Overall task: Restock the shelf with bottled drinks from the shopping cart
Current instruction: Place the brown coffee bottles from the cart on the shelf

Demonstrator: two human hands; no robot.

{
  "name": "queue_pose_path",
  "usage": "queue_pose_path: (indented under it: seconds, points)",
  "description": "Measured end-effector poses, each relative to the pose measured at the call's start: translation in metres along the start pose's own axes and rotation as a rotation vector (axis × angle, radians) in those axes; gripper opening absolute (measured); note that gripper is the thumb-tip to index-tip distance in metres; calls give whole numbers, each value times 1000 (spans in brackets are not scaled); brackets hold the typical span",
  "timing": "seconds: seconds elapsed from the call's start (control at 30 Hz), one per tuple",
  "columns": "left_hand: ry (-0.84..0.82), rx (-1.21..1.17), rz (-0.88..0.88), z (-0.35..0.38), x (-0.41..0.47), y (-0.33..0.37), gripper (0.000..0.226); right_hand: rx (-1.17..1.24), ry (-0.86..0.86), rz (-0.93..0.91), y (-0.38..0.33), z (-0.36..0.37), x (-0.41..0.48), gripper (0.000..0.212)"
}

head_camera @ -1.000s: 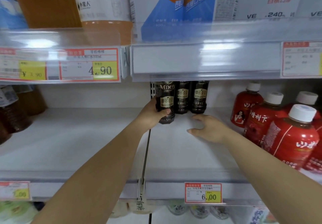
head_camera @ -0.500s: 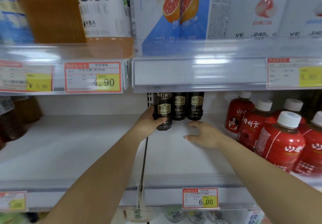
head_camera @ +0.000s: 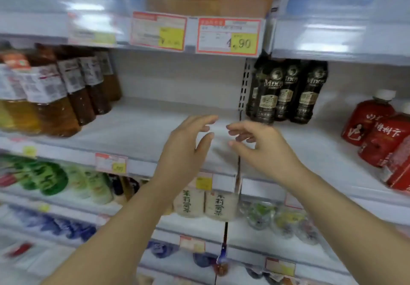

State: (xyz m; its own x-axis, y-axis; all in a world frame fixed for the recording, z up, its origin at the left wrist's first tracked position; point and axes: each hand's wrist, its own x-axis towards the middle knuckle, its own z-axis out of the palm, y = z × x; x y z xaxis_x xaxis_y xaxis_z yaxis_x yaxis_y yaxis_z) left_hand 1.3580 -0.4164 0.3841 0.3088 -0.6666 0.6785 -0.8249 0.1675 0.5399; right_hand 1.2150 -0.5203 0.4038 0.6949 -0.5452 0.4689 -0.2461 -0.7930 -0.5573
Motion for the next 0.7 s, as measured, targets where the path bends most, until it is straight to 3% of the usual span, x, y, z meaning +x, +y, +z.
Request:
queue_pose_path:
  seconds: [0.1,0.27,0.53,0.7]
  points:
    - [141,91,-46,-64,-74,-25,28,107,-113,-164,-59,75,-13,23]
    - [237,279,-457,-152,-214,-101,21,179,-515,-232,-121,228,-40,23]
    - [229,389,-1222,-224,-440,-189,24,84,-1051,-184,-159,463,-103,25]
    - [153,344,-1556,-223,-537,-237,27,-20,-1286,-114,-145,583,-152,35]
